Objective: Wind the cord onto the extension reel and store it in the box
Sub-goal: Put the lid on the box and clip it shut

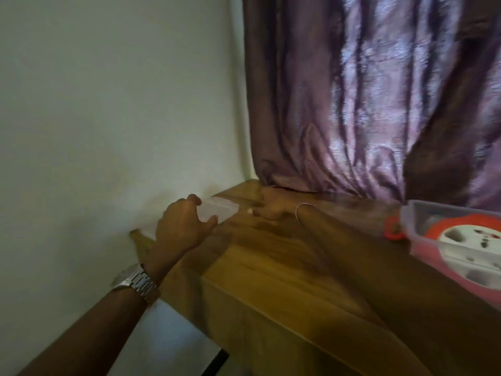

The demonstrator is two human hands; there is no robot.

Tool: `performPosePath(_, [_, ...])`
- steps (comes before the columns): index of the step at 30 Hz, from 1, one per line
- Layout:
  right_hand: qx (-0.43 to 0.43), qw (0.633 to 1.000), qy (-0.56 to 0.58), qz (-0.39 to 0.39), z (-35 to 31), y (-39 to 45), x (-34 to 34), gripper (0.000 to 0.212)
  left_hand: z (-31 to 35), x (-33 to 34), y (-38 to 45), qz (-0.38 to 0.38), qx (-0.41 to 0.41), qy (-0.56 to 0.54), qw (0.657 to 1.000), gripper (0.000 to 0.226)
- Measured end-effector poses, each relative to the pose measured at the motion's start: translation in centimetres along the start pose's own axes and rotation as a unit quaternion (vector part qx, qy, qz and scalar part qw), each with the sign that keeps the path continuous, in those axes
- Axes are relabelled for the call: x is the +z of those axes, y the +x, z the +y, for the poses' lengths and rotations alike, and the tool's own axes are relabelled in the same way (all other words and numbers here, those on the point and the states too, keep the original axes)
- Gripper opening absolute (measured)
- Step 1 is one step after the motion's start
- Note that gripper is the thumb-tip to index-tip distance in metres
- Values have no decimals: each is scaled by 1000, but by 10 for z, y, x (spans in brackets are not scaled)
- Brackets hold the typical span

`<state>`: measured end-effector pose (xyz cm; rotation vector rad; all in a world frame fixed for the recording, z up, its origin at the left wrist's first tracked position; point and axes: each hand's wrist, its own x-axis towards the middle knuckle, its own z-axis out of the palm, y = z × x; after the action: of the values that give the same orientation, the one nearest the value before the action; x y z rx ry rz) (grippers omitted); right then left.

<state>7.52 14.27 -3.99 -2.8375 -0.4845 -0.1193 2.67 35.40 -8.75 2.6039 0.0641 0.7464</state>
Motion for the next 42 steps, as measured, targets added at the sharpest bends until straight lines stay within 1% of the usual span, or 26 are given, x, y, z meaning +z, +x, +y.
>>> performPosePath(2, [-1, 1000, 26, 10, -10, 12, 13, 46, -24, -5, 1, 15, -19, 16, 1000, 62])
performPosePath(4, [0, 997, 72, 6, -18, 32, 28, 44, -45, -10, 3, 21, -46, 30, 998, 62])
performPosePath(6, [-7, 993, 116, 18, -25, 53, 44, 51, -62, -12, 5, 26, -71, 35, 997, 62])
performPosePath(9, [-6, 990, 139, 23, -26, 80, 59, 63, -78, -9, 8, 29, -123, 47, 991, 65])
performPosePath(11, [10, 987, 157, 22, -30, 93, 64, 65, -85, -7, 10, 13, -163, 52, 985, 66])
performPosePath(13, [27, 986, 164, 19, -30, 105, 69, 69, -92, -4, 11, -3, -188, 55, 981, 60])
performPosePath(15, [28, 986, 162, 16, -32, 115, 76, 71, -97, 0, 13, -12, -202, 43, 978, 57])
performPosePath(18, [14, 985, 169, 20, -35, 123, 84, 62, -103, 7, 17, -25, -215, 1, 976, 53])
performPosePath(20, [4, 982, 184, 36, -33, 126, 86, 57, -104, 11, 19, -19, -224, -16, 974, 47])
performPosePath(22, [6, 977, 204, 55, -29, 127, 83, 59, -104, 13, 20, -8, -233, -26, 972, 42])
performPosePath(26, [35, 968, 236, 75, -17, 125, 72, 59, -104, 21, 22, 25, -225, -43, 973, 42])
performPosePath(29, [39, 958, 266, 100, -6, 119, 57, 58, -98, 26, 23, 65, -193, -69, 977, 30])
performPosePath(31, [53, 958, 266, 91, 4, 109, 43, 61, -86, 27, 22, 92, -166, -98, 977, 22])
performPosePath(33, [72, 963, 248, 72, 13, 97, 30, 63, -74, 28, 20, 114, -125, -104, 980, 16])
performPosePath(35, [99, 958, 258, 73, 29, 85, 18, 72, -58, 26, 18, 123, -88, -112, 982, 13])
performPosePath(38, [120, 951, 271, 90, 58, 68, -2, 98, -31, 25, 18, 120, -61, -174, 975, 30])
performPosePath(39, [117, 950, 272, 101, 56, 53, -13, 98, -23, 26, 19, 124, -53, -192, 972, 32])
performPosePath(40, [114, 946, 280, 119, 58, 34, -27, 87, -9, 26, 19, 123, -51, -209, 969, 32])
performPosePath(42, [101, 936, 300, 154, 62, 1, -49, 51, 16, 26, 16, 117, -48, -252, 959, 33])
